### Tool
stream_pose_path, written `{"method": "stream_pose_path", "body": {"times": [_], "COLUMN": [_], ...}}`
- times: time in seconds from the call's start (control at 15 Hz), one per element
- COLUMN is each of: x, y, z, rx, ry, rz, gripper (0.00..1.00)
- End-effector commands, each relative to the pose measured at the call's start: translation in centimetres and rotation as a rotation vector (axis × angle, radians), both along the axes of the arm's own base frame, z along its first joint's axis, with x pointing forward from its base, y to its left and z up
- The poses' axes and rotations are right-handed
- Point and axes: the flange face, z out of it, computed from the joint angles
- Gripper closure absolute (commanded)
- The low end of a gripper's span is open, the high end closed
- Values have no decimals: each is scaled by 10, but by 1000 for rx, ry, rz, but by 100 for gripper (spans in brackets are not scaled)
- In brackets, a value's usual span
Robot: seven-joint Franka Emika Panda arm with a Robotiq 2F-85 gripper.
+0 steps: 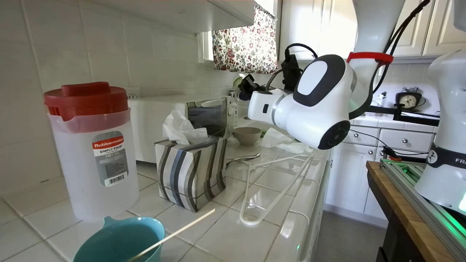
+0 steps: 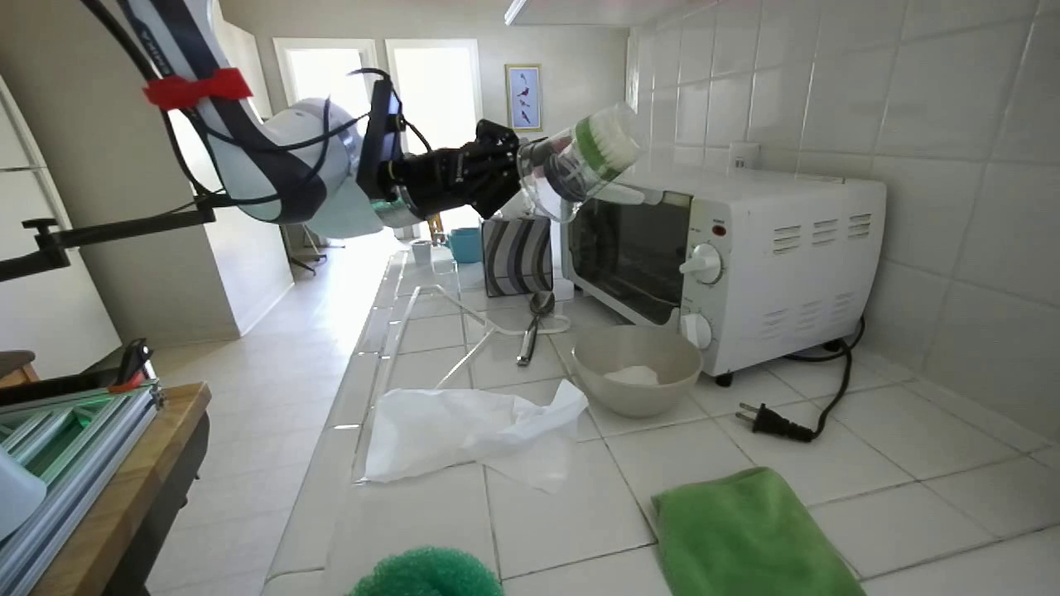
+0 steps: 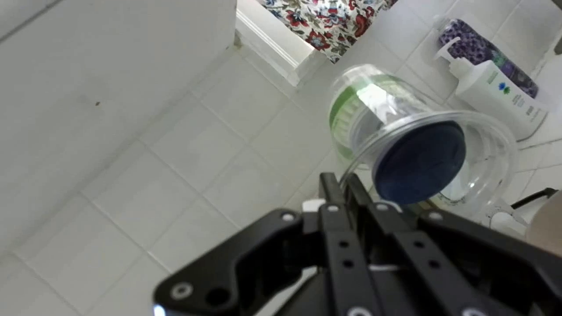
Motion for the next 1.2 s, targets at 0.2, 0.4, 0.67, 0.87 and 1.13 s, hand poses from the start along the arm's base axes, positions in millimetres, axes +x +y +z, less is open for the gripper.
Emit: {"method": "stream_pose_path", "body": {"times": [0.2,0.4,0.67,0.87,1.13], "x": [4,4,4,3,2], "y": [-6,-5,-7,-8,-4], "z": [5,0,-10,-17,-23], "rx": [-95,-133,-140,-152,-176], "ry": [-84,-104,-85,-78,-97], "rz": [24,45,38,44,96], "gripper": [98,98,98,98,98]}}
